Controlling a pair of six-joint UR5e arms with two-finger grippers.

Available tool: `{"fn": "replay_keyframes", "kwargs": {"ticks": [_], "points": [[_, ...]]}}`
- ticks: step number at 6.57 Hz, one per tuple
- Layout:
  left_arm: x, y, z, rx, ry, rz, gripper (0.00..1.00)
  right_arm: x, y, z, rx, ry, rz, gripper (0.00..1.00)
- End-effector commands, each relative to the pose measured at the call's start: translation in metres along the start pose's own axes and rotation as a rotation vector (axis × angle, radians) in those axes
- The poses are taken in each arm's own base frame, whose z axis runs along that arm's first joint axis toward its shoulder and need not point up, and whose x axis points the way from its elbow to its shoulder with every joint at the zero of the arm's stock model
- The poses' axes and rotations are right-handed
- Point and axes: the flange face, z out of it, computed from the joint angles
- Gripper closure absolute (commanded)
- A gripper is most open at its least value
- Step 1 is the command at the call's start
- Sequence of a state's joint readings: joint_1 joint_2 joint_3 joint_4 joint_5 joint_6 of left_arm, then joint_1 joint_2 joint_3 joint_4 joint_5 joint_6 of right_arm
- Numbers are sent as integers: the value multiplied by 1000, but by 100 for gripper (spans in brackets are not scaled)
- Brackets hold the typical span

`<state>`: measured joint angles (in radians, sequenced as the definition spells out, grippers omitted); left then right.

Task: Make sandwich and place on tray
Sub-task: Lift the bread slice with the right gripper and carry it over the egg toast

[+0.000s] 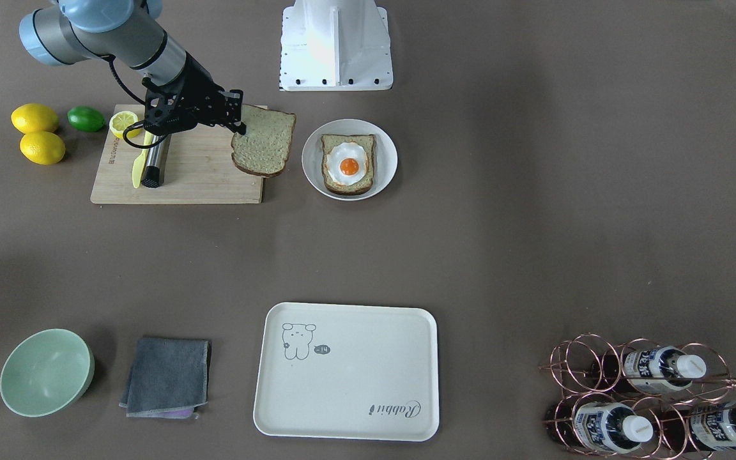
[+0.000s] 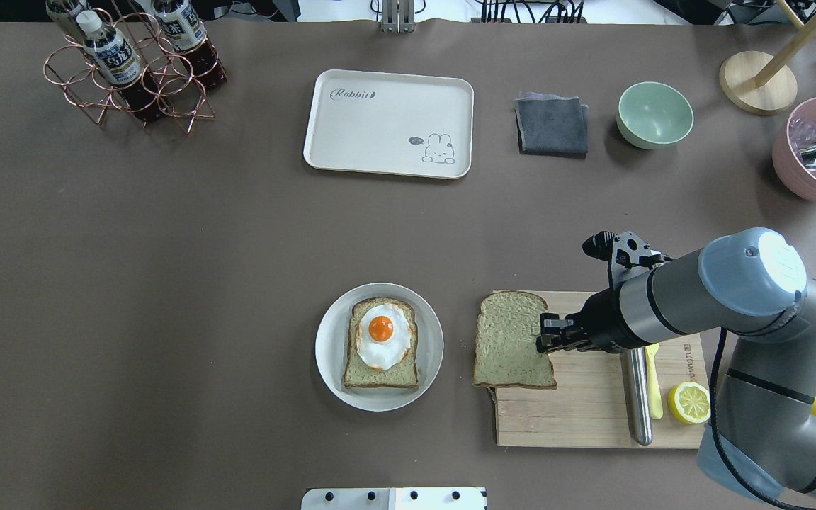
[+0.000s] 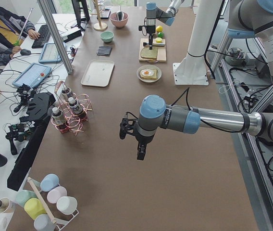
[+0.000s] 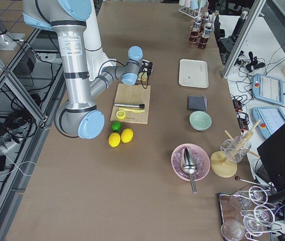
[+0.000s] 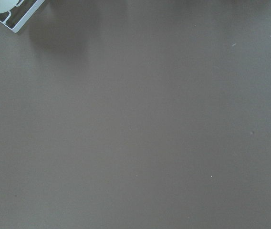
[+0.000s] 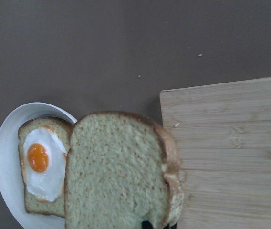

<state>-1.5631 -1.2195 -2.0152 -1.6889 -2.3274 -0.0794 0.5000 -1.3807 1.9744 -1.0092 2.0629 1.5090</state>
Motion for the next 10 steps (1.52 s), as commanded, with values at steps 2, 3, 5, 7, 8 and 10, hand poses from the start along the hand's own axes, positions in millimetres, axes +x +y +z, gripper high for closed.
{"fn": "replay_keyframes", "kwargs": {"ticks": [2, 3, 5, 7, 8, 10], "points": [[1, -1, -1, 3, 0, 4, 2, -70, 19, 40, -31, -59, 27, 100], [1, -3, -1, 5, 0, 6, 2, -83, 25, 53, -40, -64, 13, 100], [2, -4, -2, 6, 0, 7, 2, -98, 28, 78, -38, -56, -3, 100], [1, 0, -2, 5, 0, 5, 2, -111, 19, 96, -21, -51, -8, 100], [3, -1, -5, 11, 0, 9, 2, -115, 15, 98, -6, -51, -10, 100], [1, -1, -4, 9, -2, 7, 2, -112, 12, 103, -2, -40, -23, 100]]}}
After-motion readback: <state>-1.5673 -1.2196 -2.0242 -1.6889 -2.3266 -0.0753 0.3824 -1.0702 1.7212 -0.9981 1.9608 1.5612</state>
